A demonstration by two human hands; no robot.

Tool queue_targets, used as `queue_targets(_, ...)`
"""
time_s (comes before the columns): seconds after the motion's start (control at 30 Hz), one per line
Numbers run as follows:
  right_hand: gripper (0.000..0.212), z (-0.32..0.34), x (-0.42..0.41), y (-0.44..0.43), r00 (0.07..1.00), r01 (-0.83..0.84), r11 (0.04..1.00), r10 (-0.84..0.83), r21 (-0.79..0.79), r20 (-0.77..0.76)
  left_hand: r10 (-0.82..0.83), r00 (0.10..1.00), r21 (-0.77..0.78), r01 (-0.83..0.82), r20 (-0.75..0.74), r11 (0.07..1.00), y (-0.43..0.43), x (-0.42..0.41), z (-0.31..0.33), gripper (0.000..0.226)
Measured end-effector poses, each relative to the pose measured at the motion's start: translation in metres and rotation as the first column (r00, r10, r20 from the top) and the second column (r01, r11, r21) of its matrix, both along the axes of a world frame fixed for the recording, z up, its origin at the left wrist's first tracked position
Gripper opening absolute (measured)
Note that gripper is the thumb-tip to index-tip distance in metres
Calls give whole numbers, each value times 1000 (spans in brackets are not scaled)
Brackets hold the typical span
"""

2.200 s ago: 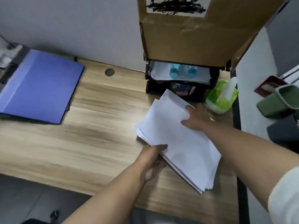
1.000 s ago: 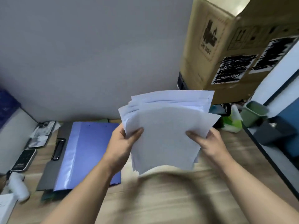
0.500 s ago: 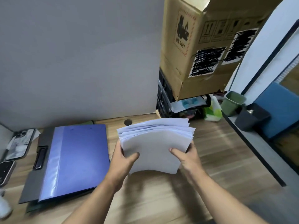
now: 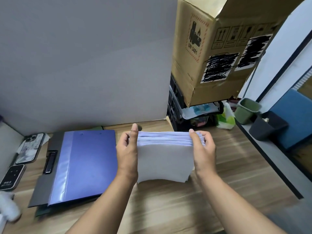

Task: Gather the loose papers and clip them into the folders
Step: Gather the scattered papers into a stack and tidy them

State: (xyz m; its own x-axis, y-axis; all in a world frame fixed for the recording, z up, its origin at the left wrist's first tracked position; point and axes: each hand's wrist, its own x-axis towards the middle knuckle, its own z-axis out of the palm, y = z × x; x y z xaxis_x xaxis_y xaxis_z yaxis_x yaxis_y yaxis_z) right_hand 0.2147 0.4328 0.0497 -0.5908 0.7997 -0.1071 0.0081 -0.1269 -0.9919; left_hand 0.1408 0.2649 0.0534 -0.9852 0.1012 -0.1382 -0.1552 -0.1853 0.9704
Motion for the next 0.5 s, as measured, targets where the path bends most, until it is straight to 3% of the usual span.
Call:
queue_targets(0.17, 31, -2, 0, 0, 999, 32, 999, -33, 20, 28, 44, 999, -129, -44, 0, 991, 3, -9, -10, 42)
queue_targets(0.3, 32, -4, 1, 4, 1000, -6, 1000, 6, 21, -10, -76, 995, -104, 70, -58, 992, -4, -8, -7, 41)
queue_targets(0.4, 52, -10, 8, 8, 983, -156, 988, 155, -11, -97, -239, 965, -142, 224, -104, 964, -17, -9, -10, 53)
queue_targets(0.5, 68, -23, 24, 19, 927, -366, 930, 362, -23, -99, -407, 911, -133, 397, -58, 908, -35, -15, -19, 66)
